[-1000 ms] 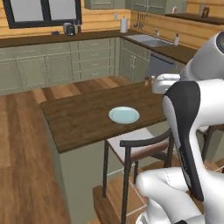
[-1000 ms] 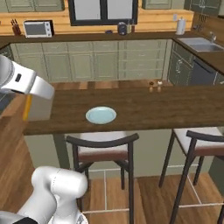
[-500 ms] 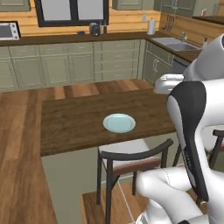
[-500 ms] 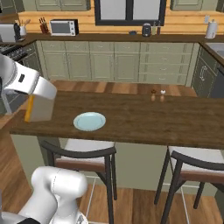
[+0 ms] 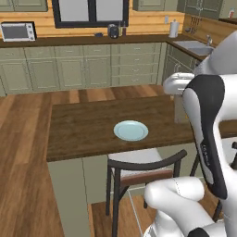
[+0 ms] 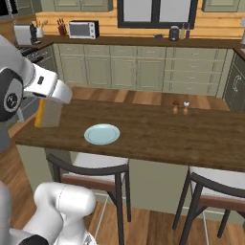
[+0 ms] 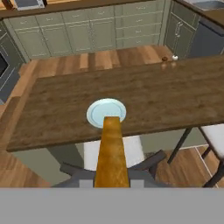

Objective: Start the toaster. Once the lever pops up, take the bread to the plate on the dining counter.

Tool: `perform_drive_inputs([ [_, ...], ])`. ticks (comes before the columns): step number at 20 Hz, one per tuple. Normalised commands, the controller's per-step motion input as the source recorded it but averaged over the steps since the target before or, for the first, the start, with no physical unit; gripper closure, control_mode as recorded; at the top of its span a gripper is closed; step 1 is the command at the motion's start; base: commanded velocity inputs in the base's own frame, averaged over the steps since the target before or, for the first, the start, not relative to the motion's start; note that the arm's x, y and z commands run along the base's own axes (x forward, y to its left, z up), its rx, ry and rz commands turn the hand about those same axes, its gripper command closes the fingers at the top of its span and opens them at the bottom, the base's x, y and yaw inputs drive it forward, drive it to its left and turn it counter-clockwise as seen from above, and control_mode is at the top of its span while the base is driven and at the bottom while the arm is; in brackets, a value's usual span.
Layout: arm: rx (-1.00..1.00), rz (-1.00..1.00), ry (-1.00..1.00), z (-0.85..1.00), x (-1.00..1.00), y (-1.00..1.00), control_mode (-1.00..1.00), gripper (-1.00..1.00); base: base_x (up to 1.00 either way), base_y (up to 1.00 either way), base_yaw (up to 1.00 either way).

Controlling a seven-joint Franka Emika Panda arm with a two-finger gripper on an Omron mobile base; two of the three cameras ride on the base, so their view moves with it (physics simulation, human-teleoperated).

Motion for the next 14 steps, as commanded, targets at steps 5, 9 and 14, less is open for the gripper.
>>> perform_drive_inputs([
  [5, 0.13, 0.41, 0.00, -0.33, 0.64, -0.51, -1.00, 1.00, 0.00, 0.00, 0.00],
  [9, 0.07, 0.49, 0.00, -0.70, 0.76, -0.19, -1.00, 1.00, 0.00, 0.00, 0.00],
  [14, 0.05, 0.35, -0.02, -0.90, 0.92, 0.07, -1.00, 1.00, 0.00, 0.00, 0.00],
])
